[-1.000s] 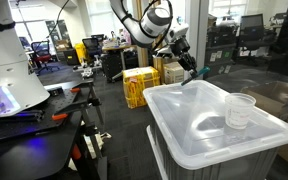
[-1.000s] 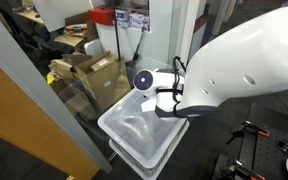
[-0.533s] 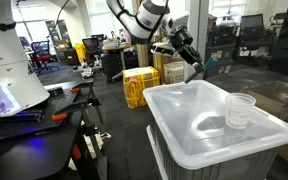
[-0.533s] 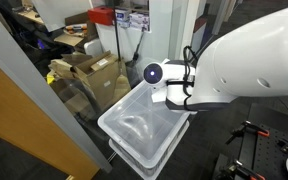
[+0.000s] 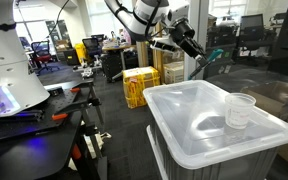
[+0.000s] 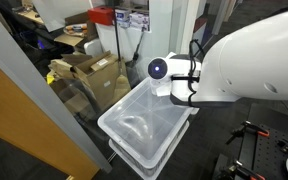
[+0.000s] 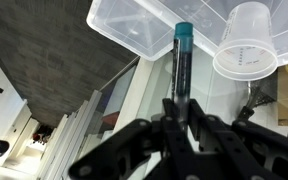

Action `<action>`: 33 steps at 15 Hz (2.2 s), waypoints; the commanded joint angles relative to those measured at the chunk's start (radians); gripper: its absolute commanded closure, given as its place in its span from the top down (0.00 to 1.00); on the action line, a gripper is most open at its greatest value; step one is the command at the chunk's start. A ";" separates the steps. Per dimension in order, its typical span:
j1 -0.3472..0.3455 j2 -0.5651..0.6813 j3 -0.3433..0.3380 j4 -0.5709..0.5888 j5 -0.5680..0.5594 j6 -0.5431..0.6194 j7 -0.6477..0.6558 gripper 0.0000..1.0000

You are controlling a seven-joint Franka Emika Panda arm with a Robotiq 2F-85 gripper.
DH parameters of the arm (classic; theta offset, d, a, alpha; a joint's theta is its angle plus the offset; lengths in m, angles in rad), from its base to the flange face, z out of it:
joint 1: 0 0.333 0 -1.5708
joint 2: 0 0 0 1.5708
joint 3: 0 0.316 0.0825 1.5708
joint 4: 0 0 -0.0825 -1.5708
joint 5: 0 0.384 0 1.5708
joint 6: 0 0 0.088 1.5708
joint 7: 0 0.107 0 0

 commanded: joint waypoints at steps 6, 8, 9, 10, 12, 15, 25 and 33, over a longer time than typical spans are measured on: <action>-0.017 0.101 -0.069 0.014 -0.003 0.091 -0.013 0.05; -0.028 0.141 -0.082 0.028 0.006 0.132 -0.021 0.05; -0.036 0.155 -0.084 0.036 0.012 0.151 -0.029 0.05; -0.045 0.177 -0.089 0.045 0.019 0.175 -0.033 0.05; -0.061 0.215 -0.096 0.065 0.032 0.217 -0.045 0.05; -0.087 0.275 -0.102 0.099 0.071 0.285 -0.081 0.05; -0.128 0.475 -0.111 0.240 0.281 0.360 -0.149 0.05; -0.158 0.516 -0.116 0.299 0.239 0.371 -0.077 0.05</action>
